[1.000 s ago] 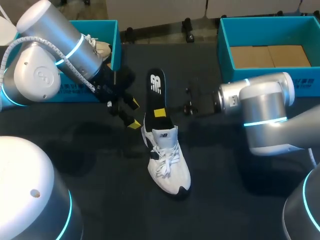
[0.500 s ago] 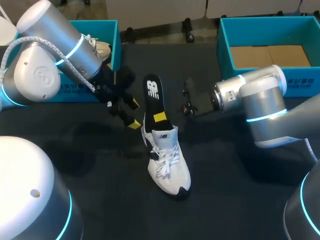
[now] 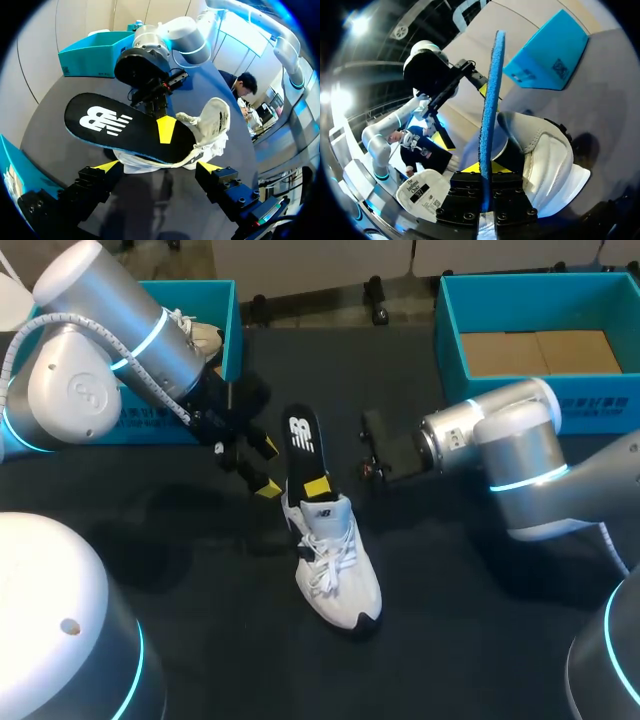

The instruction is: Take the shoe out of the shoebox, open the shoe tongue, remove and reinsert the insole, then place the shoe into the shoebox

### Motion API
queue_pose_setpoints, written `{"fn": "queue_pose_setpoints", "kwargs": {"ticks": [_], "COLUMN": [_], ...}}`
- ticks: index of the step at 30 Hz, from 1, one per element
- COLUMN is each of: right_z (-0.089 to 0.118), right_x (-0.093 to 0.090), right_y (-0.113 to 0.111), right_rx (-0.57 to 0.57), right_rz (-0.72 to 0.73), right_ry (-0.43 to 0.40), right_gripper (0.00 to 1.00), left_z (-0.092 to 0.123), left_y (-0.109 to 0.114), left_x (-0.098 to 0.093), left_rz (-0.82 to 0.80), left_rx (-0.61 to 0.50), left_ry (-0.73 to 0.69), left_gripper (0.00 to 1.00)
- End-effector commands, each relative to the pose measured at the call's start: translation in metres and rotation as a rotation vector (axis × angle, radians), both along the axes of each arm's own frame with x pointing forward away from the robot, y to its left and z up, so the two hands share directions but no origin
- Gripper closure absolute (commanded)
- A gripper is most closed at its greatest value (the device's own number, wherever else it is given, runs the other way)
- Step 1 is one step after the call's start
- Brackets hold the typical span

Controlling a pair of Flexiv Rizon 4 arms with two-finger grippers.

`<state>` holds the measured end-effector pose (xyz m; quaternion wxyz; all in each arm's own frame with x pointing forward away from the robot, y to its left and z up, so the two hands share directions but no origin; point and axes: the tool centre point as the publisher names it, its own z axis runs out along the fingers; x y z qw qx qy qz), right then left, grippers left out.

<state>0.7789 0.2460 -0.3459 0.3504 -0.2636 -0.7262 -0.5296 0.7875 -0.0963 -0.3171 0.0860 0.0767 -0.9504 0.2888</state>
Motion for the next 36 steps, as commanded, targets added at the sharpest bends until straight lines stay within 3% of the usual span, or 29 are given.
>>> {"fn": "queue_pose_setpoints", "kwargs": {"ticks": [1,16,19,20,27,36], "right_z": [0.005,0.018,0.020,0.019,0.011,0.000], "right_x": [0.000,0.026,0.027,0.027,0.018,-0.006], "right_y": [0.002,0.004,0.003,0.003,0.007,0.008], "right_rx": [-0.016,-0.044,-0.046,-0.046,-0.043,-0.045], "right_rz": [-0.008,0.042,0.042,0.042,0.055,0.050], "right_ry": [-0.018,-0.057,-0.059,-0.059,-0.025,0.051], "right_gripper": [0.64,0.71,0.84,1.00,1.00,1.00], "left_z": [0.000,0.000,0.000,0.000,0.000,0.000], "left_y": [0.000,0.000,0.000,0.000,0.000,0.000], "left_x": [0.000,0.000,0.000,0.000,0.000,0.000], "left_rz": [-0.001,-0.001,-0.001,-0.001,-0.001,-0.001], "left_rx": [0.001,0.001,0.001,0.001,0.001,0.001], "left_ry": [0.000,0.000,0.000,0.000,0.000,0.000], "left_gripper": [0.00,0.00,0.00,0.00,0.00,0.00]}}
